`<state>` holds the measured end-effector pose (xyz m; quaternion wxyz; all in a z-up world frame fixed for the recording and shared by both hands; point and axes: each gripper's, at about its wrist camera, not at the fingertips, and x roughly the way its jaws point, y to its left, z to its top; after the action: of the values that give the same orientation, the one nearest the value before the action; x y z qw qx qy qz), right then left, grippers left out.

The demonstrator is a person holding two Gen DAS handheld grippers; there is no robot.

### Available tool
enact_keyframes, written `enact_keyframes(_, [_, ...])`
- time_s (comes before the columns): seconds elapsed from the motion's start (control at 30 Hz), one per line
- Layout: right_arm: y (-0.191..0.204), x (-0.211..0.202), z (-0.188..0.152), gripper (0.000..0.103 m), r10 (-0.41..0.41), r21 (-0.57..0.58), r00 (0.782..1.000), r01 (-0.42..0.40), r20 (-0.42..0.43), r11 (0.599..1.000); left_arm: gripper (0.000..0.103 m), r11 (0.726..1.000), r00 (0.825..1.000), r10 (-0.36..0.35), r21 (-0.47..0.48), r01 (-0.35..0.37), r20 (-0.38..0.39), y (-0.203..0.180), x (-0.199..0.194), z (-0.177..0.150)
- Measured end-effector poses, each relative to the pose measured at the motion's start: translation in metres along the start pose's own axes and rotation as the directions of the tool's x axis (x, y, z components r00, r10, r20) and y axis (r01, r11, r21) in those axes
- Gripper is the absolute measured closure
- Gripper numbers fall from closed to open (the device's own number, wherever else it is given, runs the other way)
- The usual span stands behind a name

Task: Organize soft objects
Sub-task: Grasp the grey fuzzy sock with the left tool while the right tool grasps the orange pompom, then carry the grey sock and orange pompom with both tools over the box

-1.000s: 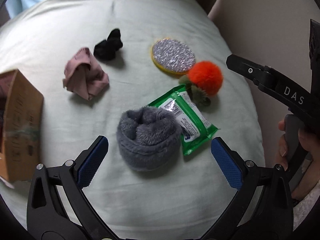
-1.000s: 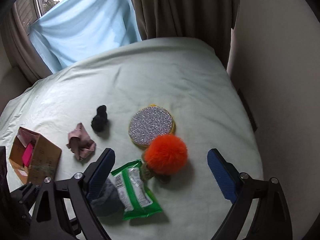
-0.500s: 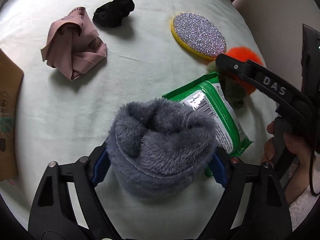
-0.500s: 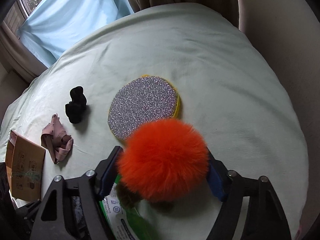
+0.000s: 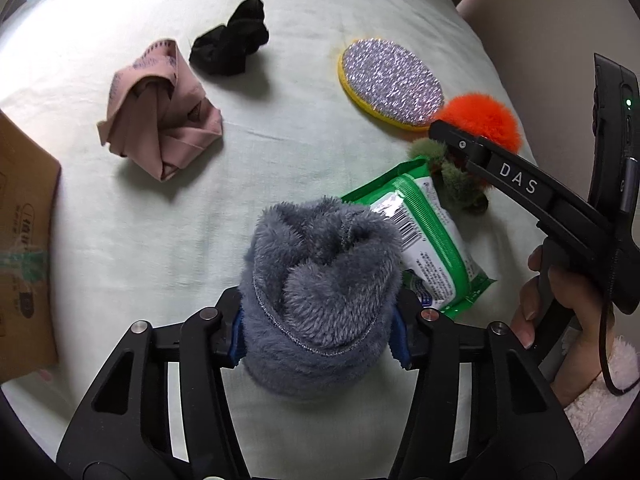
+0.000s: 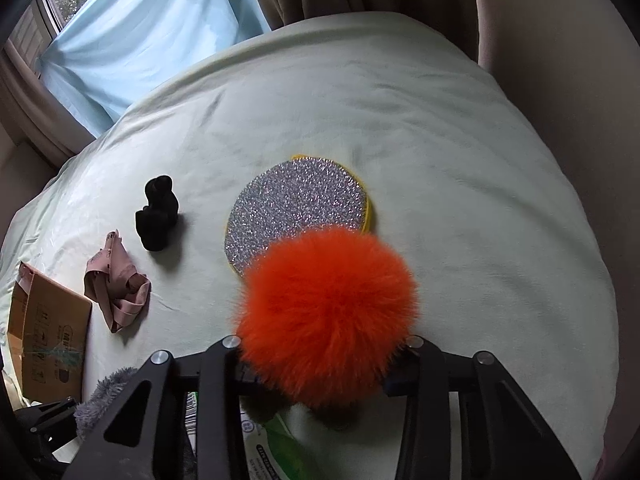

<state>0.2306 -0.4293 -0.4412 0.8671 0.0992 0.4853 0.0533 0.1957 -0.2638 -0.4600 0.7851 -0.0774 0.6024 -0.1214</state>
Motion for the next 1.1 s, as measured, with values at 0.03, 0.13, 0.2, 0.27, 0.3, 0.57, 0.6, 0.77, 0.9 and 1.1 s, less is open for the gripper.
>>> enact_keyframes(0.03, [0.0,-0.004,0.0,0.067,-0.004,0.004,1.0,0.004,0.006,1.0,0.053,1.0,1.0,-0.002,0.003,0.002,0.005,-0.001,-0.002,0.001])
enact_keyframes(0.13, [-0.001,-0.017,0.002,0.067,-0.016,0.018,1.0,0.016,0.019,1.0,0.053,1.0,1.0,-0.006,0.011,0.006,0.02,-0.005,-0.014,0.003])
enact_keyframes(0.2, [0.0,-0.029,0.004,0.067,-0.022,0.017,0.999,0.021,0.032,1.0,0.053,1.0,0.999,-0.009,0.019,0.008,0.032,-0.001,-0.033,-0.005])
enact_keyframes(0.27, [0.004,-0.044,0.006,0.067,-0.03,0.003,0.998,0.03,0.051,1.0,0.053,0.999,0.999,-0.01,0.033,0.009,0.053,-0.004,-0.047,-0.002])
enact_keyframes(0.3, [0.007,-0.051,0.007,0.067,-0.031,-0.001,0.998,0.031,0.057,1.0,0.053,0.999,0.998,-0.011,0.039,0.008,0.064,-0.006,-0.055,-0.003])
enact_keyframes(0.57, [0.039,-0.134,0.019,0.067,-0.045,-0.05,0.99,0.052,0.134,0.997,0.053,0.997,0.983,-0.034,0.074,0.021,0.183,-0.015,-0.145,-0.001])
enact_keyframes(0.6, [0.045,-0.145,0.02,0.067,-0.047,-0.057,0.989,0.055,0.144,0.997,0.053,0.997,0.98,-0.034,0.074,0.02,0.195,-0.017,-0.154,0.002])
enact_keyframes(0.77, [0.086,-0.206,0.023,0.067,-0.054,-0.086,0.982,0.071,0.182,0.994,0.053,0.997,0.961,-0.049,0.077,0.029,0.271,-0.011,-0.22,0.003])
enact_keyframes(0.9, [0.117,-0.245,0.023,0.067,-0.041,-0.058,0.982,0.052,0.185,0.997,0.053,0.995,0.951,-0.057,0.1,0.027,0.303,0.0,-0.263,0.002])
enact_keyframes(1.1, [0.176,-0.286,0.014,0.067,-0.041,-0.044,0.979,0.051,0.201,0.998,0.053,0.986,0.932,-0.034,0.162,-0.027,0.361,0.033,-0.327,-0.001])
